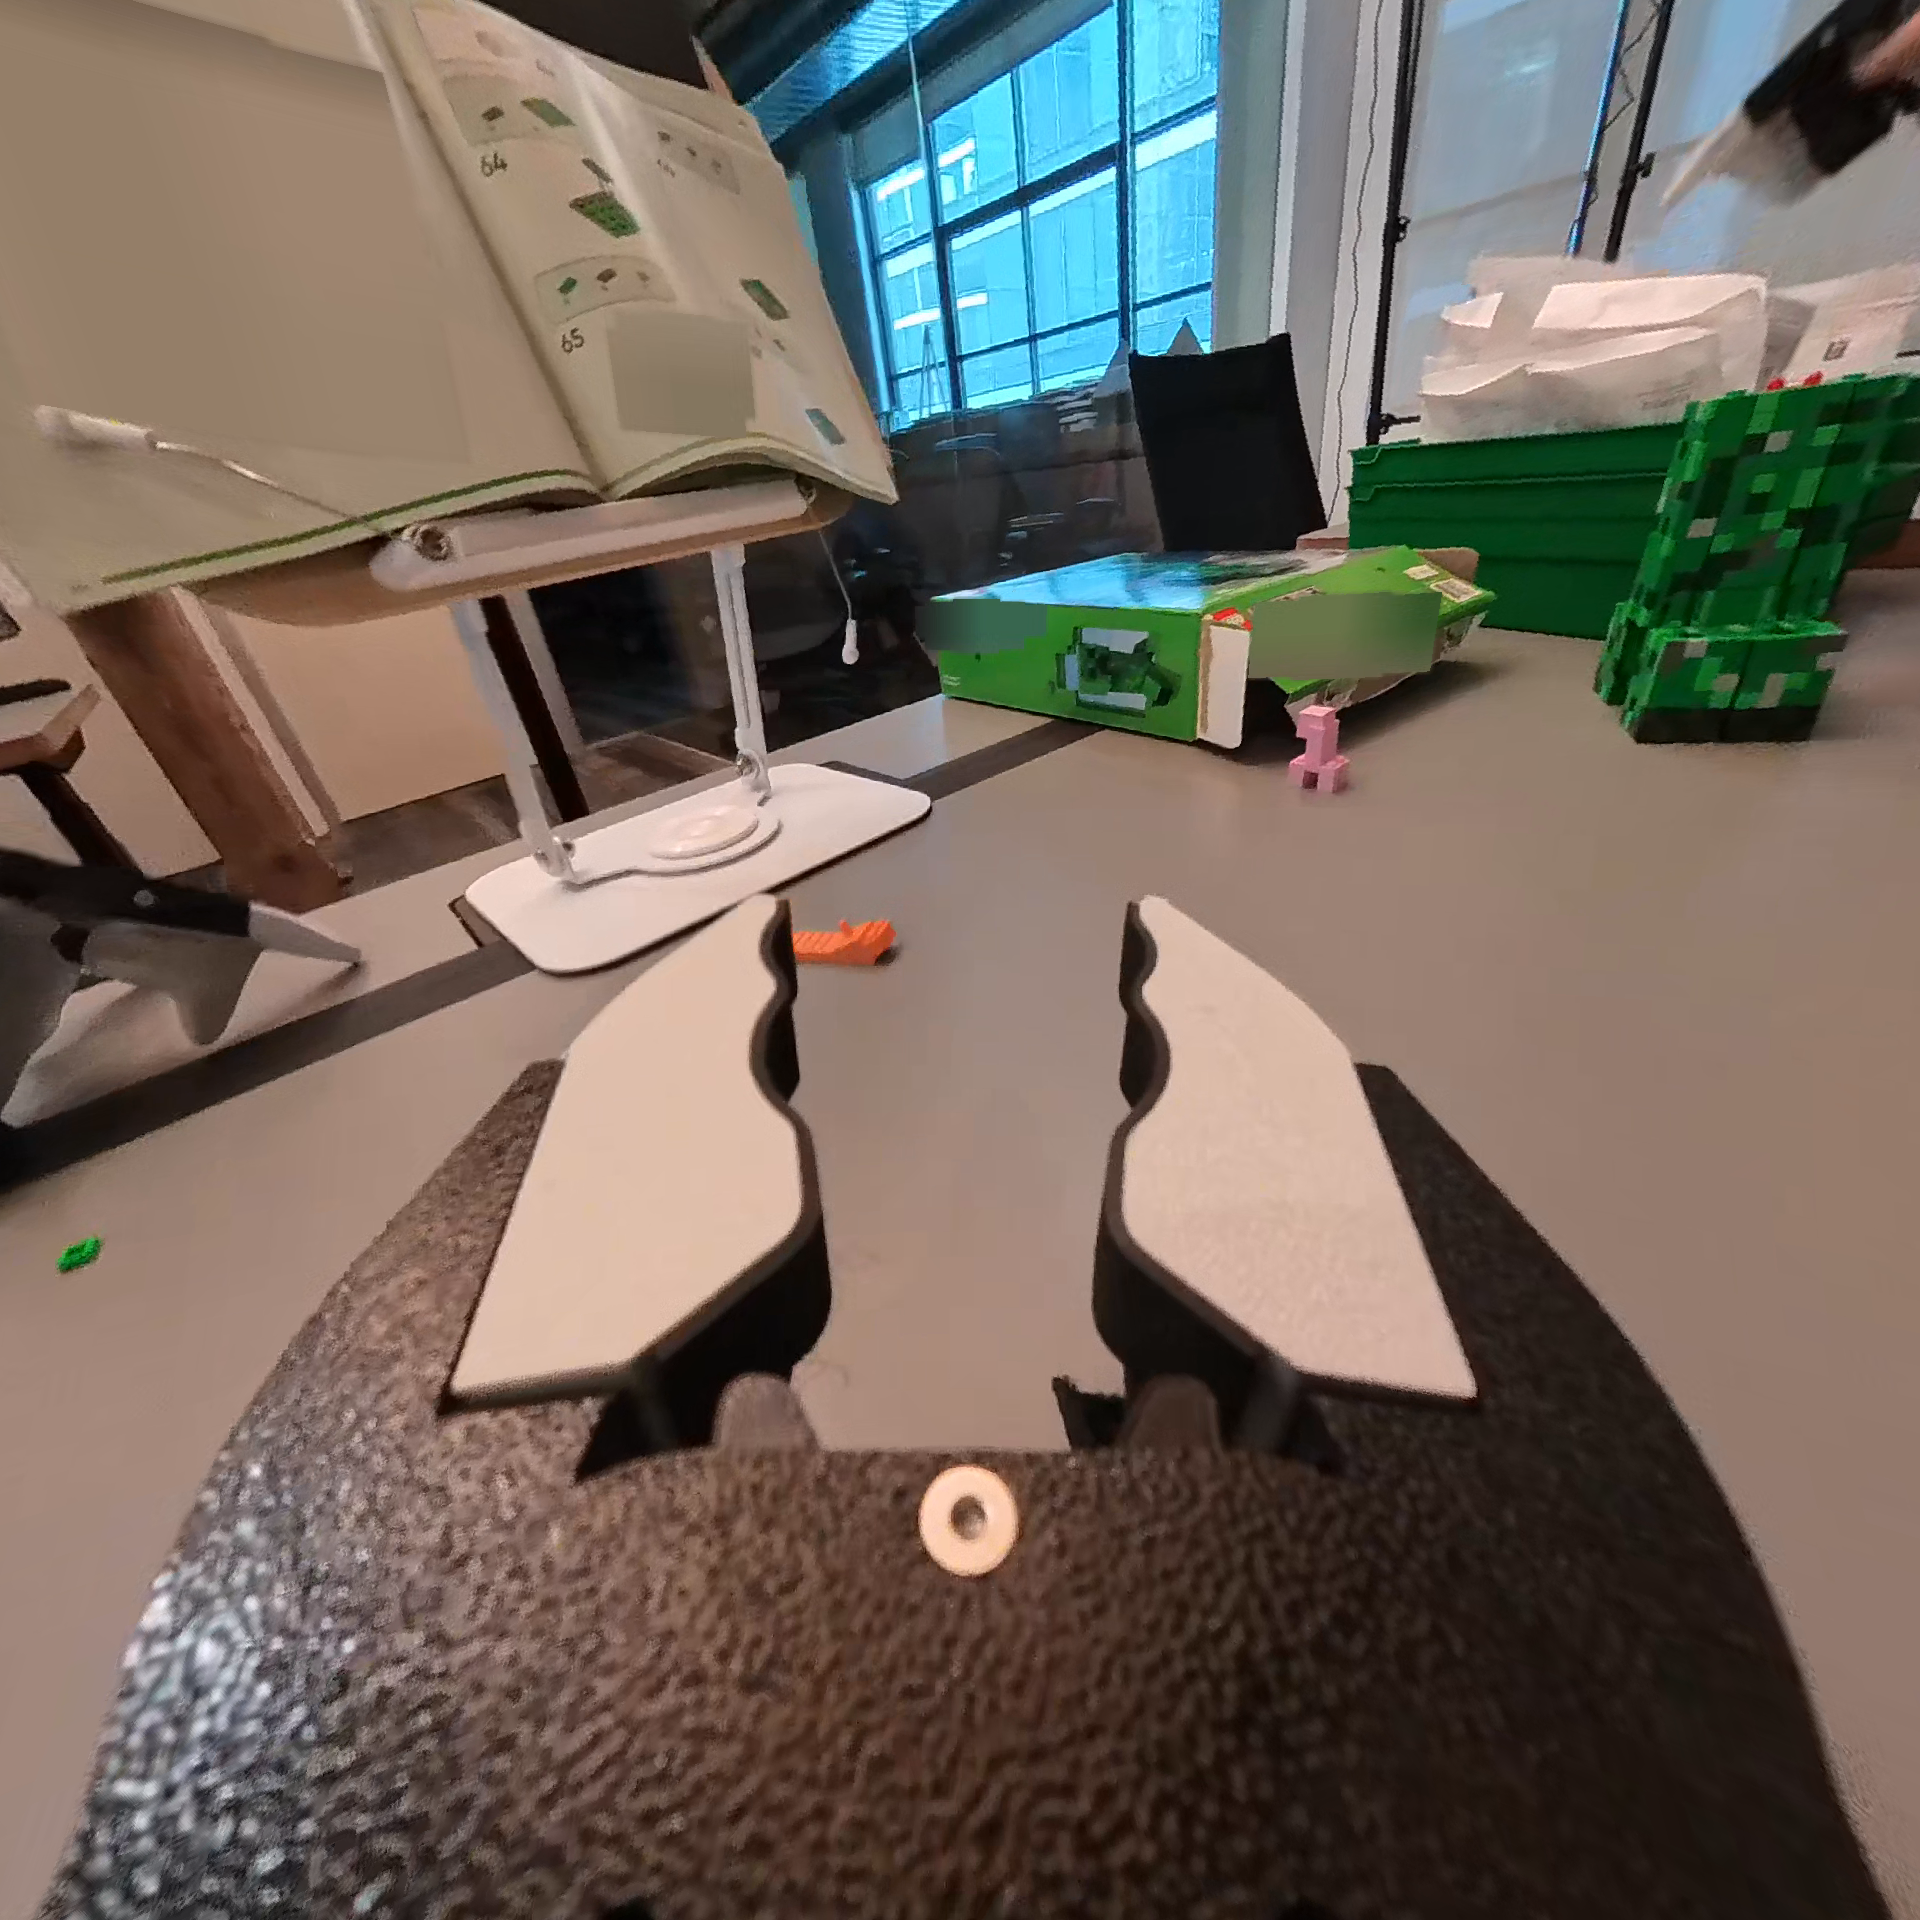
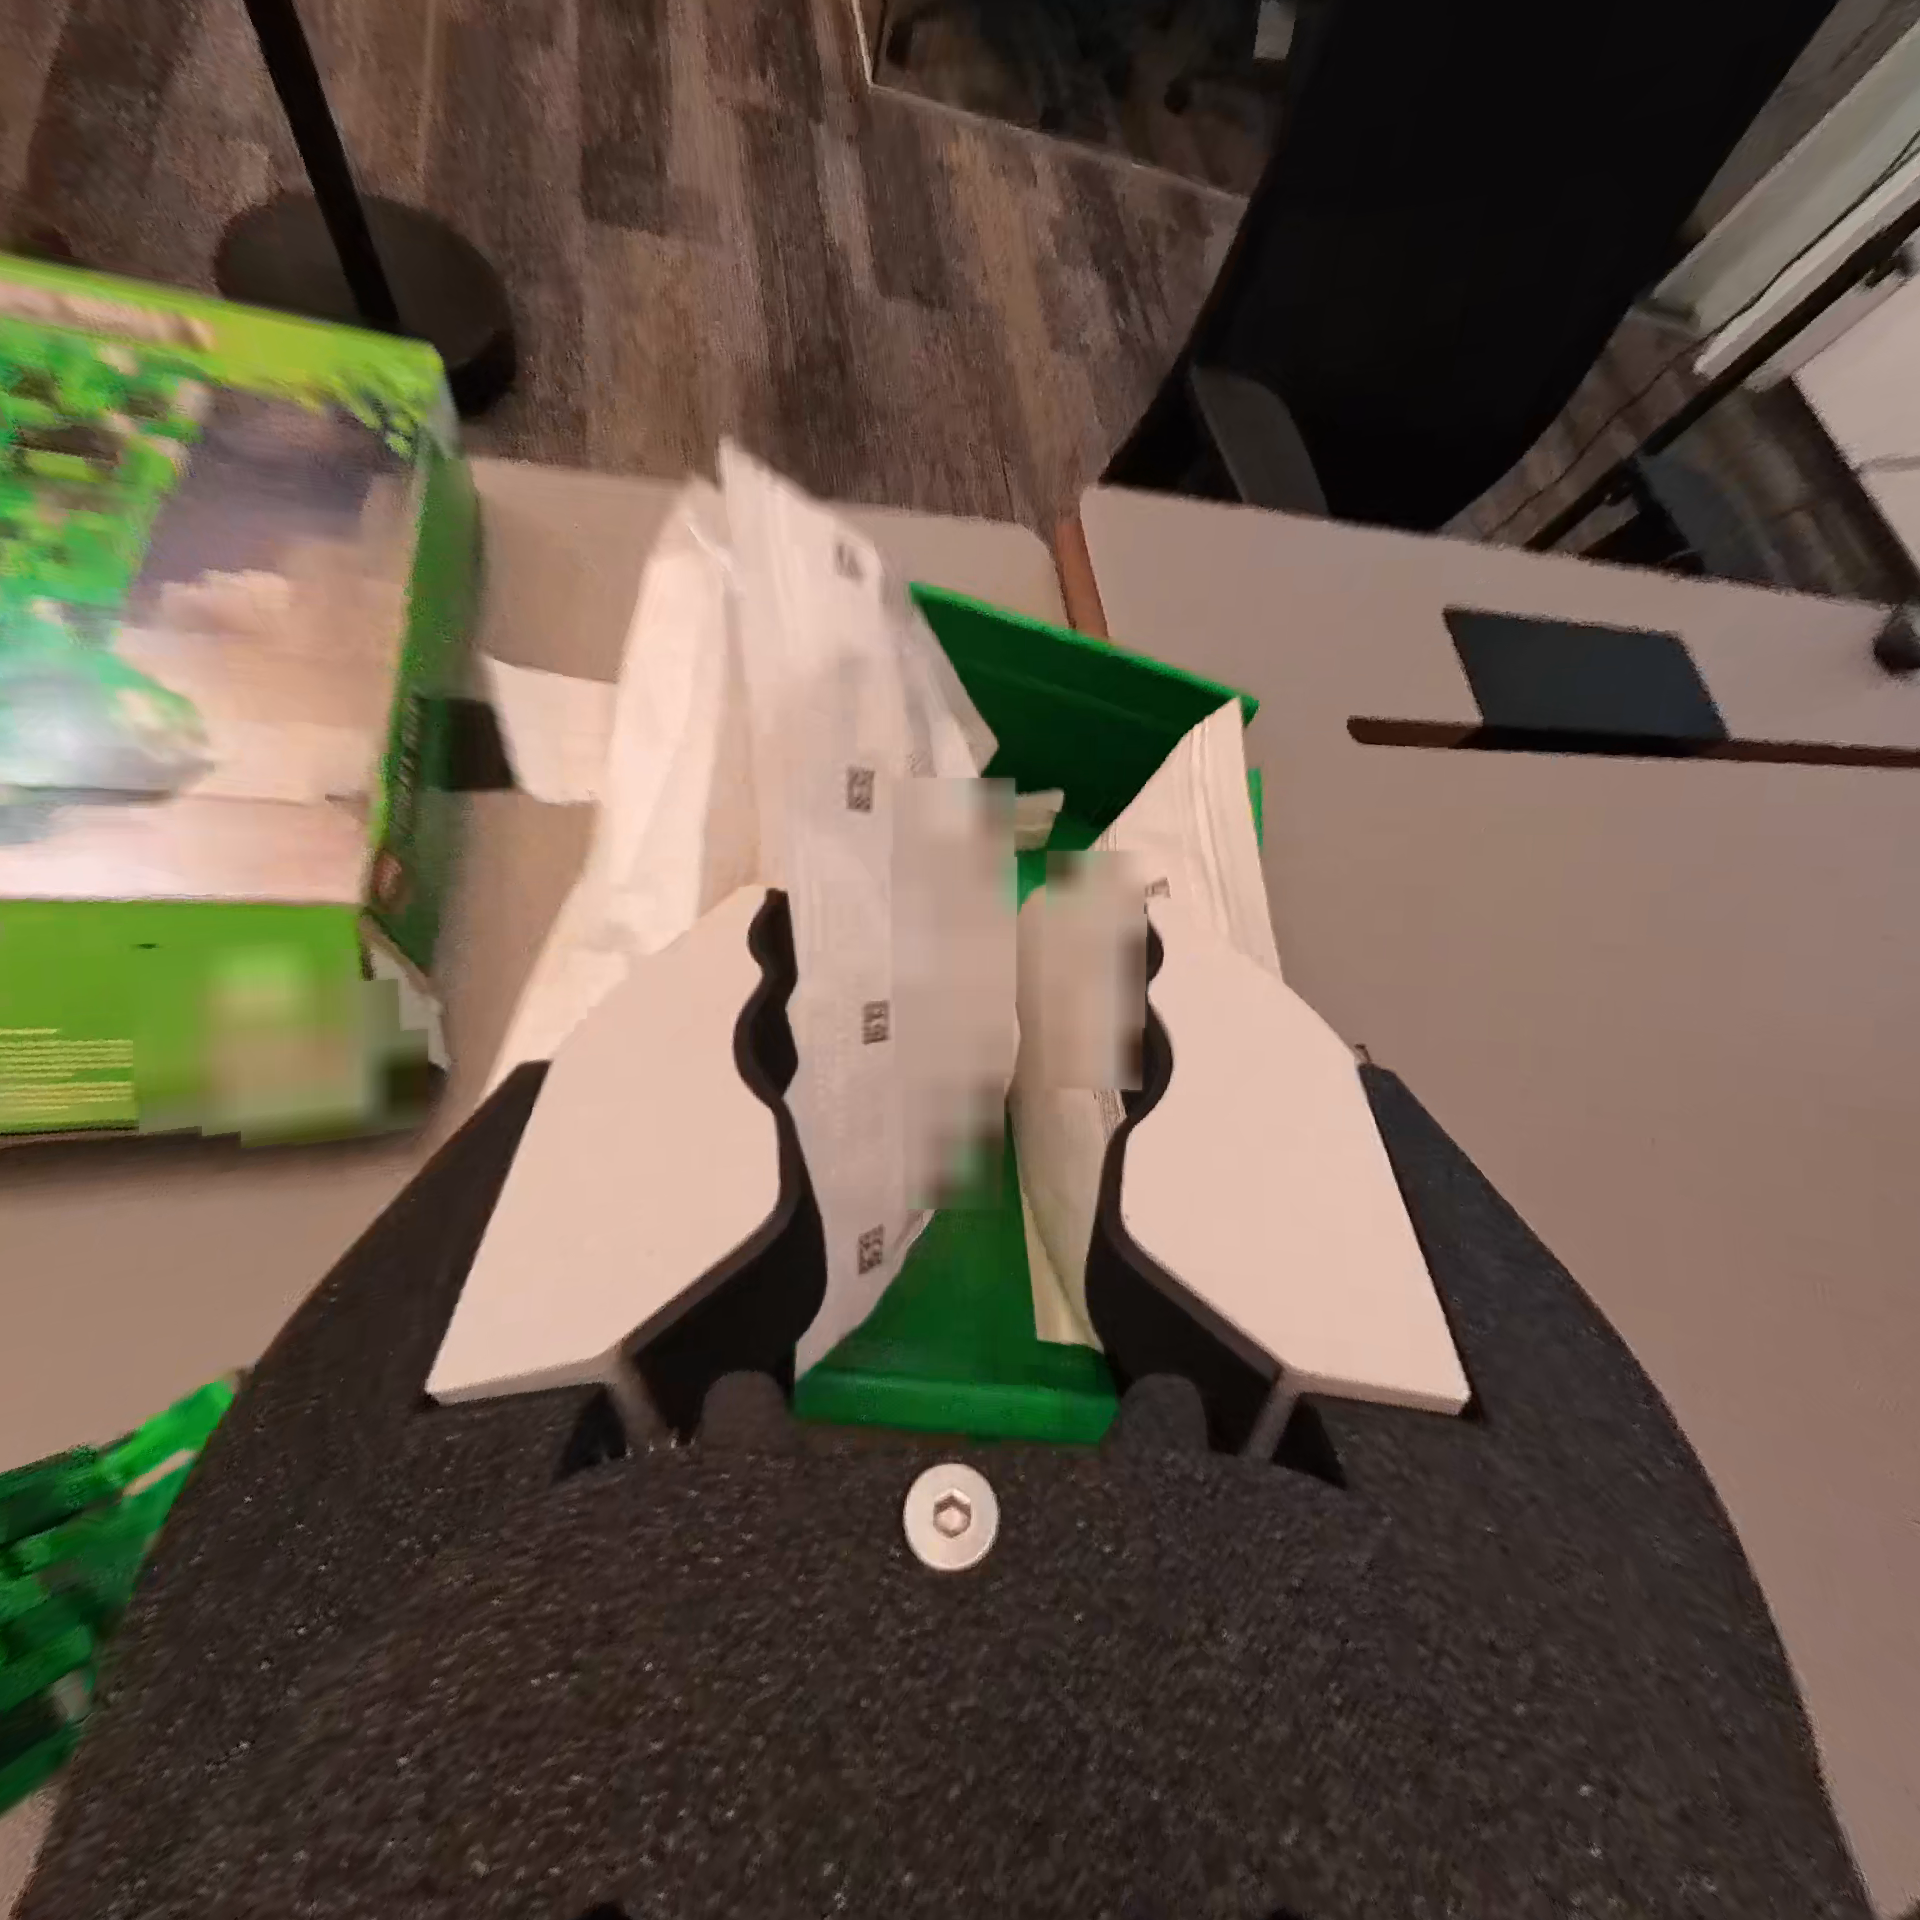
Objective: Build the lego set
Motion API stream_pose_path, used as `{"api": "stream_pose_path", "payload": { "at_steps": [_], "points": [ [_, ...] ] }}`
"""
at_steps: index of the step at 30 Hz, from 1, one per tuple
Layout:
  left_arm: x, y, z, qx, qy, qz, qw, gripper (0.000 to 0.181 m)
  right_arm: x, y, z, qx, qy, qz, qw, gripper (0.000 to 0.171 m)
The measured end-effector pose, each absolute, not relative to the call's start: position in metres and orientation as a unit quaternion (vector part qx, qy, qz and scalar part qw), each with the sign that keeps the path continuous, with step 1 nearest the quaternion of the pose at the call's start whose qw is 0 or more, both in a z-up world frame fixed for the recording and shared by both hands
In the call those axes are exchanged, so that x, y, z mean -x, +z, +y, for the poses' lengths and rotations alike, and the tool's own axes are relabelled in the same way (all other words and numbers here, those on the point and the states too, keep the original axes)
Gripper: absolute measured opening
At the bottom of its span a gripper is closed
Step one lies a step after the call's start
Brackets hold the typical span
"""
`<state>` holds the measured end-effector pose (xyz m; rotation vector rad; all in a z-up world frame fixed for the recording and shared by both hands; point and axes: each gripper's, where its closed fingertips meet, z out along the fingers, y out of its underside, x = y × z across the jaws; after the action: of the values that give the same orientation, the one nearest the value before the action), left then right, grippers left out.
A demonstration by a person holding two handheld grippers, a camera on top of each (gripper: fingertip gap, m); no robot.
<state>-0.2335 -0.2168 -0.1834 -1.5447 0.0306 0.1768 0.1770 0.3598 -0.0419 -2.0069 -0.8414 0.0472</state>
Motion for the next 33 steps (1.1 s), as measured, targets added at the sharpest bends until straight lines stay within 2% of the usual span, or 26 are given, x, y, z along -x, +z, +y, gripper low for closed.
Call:
{"api": "stream_pose_path", "payload": {
  "at_steps": [7,14,19,21,23,26,33],
  "points": [
    [0.245,-0.178,-0.177,0.681,0.077,0.021,0.728,0.057,-0.123,0.063,0.260,0.693,0.136,-0.350,0.615,0.047],
    [0.263,-0.165,-0.123,0.648,0.084,-0.025,0.757,0.057,0.033,0.105,0.091,0.514,0.358,-0.445,0.640,0.052],
    [0.266,-0.160,-0.114,0.637,0.109,-0.029,0.763,0.055,0.123,0.076,0.055,0.447,0.461,-0.365,0.674,0.052],
    [0.260,-0.157,-0.119,0.629,0.094,-0.019,0.771,0.055,0.150,0.038,0.055,0.435,0.542,-0.267,0.668,0.048],
    [0.258,-0.151,-0.126,0.615,0.091,-0.017,0.783,0.054,0.182,-0.013,0.048,0.417,0.606,-0.209,0.644,0.055],
    [0.263,-0.148,-0.128,0.604,0.086,-0.031,0.792,0.052,0.238,-0.079,0.058,0.481,0.603,-0.203,0.604,0.058],
    [0.272,-0.149,-0.128,0.599,0.056,-0.057,0.796,0.052,0.296,-0.099,0.108,0.522,0.675,-0.097,0.512,0.067]
  ]
}}
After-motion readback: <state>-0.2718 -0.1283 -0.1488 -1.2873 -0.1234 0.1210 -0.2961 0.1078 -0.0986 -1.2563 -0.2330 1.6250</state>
